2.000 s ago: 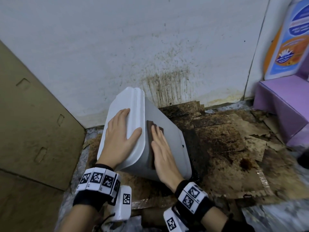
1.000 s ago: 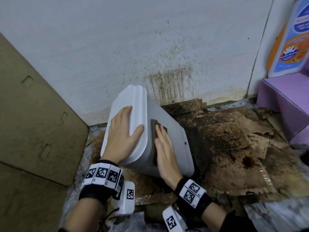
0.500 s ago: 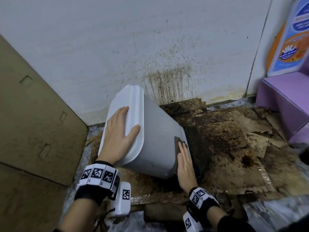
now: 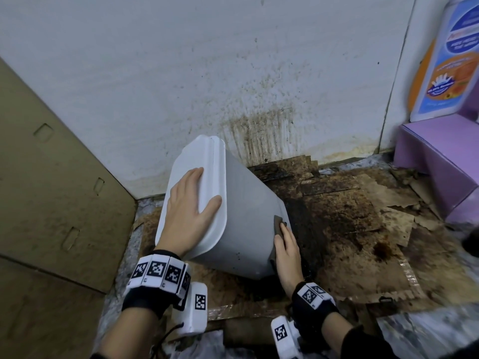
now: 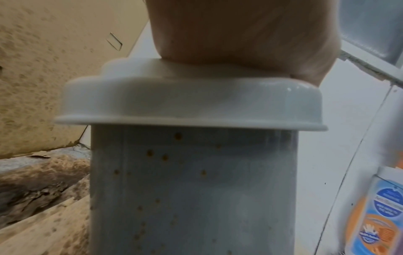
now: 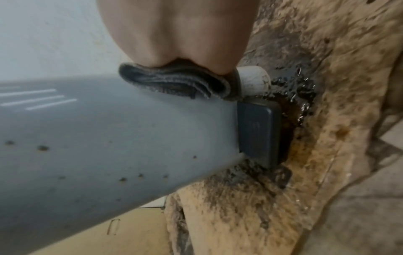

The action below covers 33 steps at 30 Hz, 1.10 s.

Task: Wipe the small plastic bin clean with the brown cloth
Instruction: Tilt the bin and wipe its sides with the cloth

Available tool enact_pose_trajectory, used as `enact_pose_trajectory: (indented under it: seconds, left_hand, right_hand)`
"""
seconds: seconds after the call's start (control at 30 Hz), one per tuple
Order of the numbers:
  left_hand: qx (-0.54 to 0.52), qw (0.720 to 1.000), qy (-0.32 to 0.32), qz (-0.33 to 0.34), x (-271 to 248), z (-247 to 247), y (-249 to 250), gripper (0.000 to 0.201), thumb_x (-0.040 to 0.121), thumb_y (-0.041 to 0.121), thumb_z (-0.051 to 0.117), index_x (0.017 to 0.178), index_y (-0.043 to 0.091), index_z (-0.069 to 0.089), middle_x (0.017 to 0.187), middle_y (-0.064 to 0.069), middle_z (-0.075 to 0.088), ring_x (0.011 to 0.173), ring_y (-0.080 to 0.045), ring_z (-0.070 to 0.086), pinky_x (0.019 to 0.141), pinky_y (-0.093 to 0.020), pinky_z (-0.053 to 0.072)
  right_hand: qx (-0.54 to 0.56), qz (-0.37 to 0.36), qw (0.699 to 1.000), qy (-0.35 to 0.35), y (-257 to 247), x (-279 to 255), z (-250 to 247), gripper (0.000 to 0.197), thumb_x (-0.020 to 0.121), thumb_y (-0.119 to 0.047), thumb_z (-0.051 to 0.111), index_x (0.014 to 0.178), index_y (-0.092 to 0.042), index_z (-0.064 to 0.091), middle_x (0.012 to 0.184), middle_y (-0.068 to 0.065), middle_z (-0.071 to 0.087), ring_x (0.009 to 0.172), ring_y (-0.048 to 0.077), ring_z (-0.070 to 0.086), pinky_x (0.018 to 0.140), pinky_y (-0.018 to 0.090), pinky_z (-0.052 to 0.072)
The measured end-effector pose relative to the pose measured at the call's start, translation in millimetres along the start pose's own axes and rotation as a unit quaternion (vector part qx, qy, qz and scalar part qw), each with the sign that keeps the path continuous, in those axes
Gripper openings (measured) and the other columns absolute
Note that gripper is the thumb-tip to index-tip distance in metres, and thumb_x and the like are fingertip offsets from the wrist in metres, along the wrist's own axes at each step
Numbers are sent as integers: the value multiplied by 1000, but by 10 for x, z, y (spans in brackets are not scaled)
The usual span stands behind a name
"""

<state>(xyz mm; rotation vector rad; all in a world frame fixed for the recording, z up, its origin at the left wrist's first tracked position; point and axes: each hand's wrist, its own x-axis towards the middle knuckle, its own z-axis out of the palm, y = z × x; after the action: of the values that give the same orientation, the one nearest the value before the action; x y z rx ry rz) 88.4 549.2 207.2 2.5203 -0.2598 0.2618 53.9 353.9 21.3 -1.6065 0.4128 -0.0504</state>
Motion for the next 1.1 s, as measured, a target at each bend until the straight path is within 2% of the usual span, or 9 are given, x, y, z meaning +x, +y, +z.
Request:
enact_pose_trajectory:
  seconds: [0.17, 0.23, 0.43, 0.6, 0.67, 0.8, 0.9, 1.0, 1.1]
  left_hand:
    - [12, 1000, 1, 8, 35, 28, 51, 83, 86, 66, 37, 158, 25, 27, 164, 6, 27, 150, -13, 18, 123, -39, 17]
    - [13, 1000, 1, 8, 42, 32, 59, 83, 86, 66, 37, 158, 25, 27, 164, 6, 27, 150, -14, 18, 124, -42, 18]
    - [22, 1000, -10, 13, 45, 58, 101, 86, 86, 69, 34, 159, 26, 24, 165, 7, 23, 151, -13, 15, 124, -44, 16]
    - [21, 1000, -7, 16, 50, 122, 234, 83, 88, 67, 32, 160, 26, 25, 166, 8, 22, 152, -12, 14, 125, -44, 17]
    - [-8, 1000, 9, 10, 25, 169, 338, 75, 92, 62, 33, 159, 27, 30, 165, 9, 26, 152, -10, 17, 125, -42, 19]
    - [-66, 997, 48, -4, 12, 303, 582, 59, 95, 52, 42, 149, 27, 47, 159, 14, 37, 148, -4, 27, 124, -35, 24]
    - [-115, 990, 74, 14, 29, 373, 723, 43, 95, 43, 47, 133, 28, 60, 142, 15, 53, 136, -3, 42, 118, -37, 34]
    - [-186, 977, 98, 16, 41, 379, 816, 27, 98, 28, 53, 122, 28, 66, 124, 15, 62, 122, -1, 54, 109, -32, 44]
    - [-304, 946, 110, -12, 43, 322, 869, 27, 100, 12, 55, 116, 25, 72, 119, 12, 70, 115, -2, 61, 104, -27, 48]
  right_hand:
    - [13, 7, 1000, 24, -328, -81, 80, 45, 111, -23, 36, 155, -23, 42, 145, -4, 53, 135, 22, 50, 112, 34, 39]
    - [29, -23, 999, 11, -475, -132, 145, 43, 110, -23, 36, 152, -26, 45, 141, -3, 58, 130, 20, 55, 111, 37, 44]
    - [119, -76, 989, -42, -931, -184, 241, 39, 110, -28, 39, 147, -32, 51, 134, -12, 65, 123, 7, 61, 109, 40, 50]
    - [279, -18, 957, -77, -1302, -149, 75, 34, 111, -21, 41, 140, -24, 59, 126, -5, 73, 118, 15, 69, 108, 45, 52]
    - [305, -33, 947, -90, -1460, -161, 18, 35, 111, -20, 41, 142, -23, 57, 130, -5, 72, 121, 16, 67, 109, 44, 51]
    - [255, -91, 958, -98, -1642, -209, -97, 36, 111, -24, 43, 144, -29, 54, 129, -13, 70, 121, 9, 67, 105, 38, 52]
    - [203, -108, 969, -87, -1669, -181, -216, 36, 109, -30, 47, 145, -31, 53, 124, -17, 71, 117, 6, 67, 105, 40, 54]
    - [115, -138, 979, -93, -1666, -144, -322, 48, 105, -38, 52, 152, -35, 44, 145, -16, 57, 131, 6, 57, 111, 43, 48]
    - [12, -162, 982, -93, -1655, -114, -422, 60, 102, -48, 54, 158, -37, 33, 157, -13, 43, 141, 9, 46, 116, 44, 43]
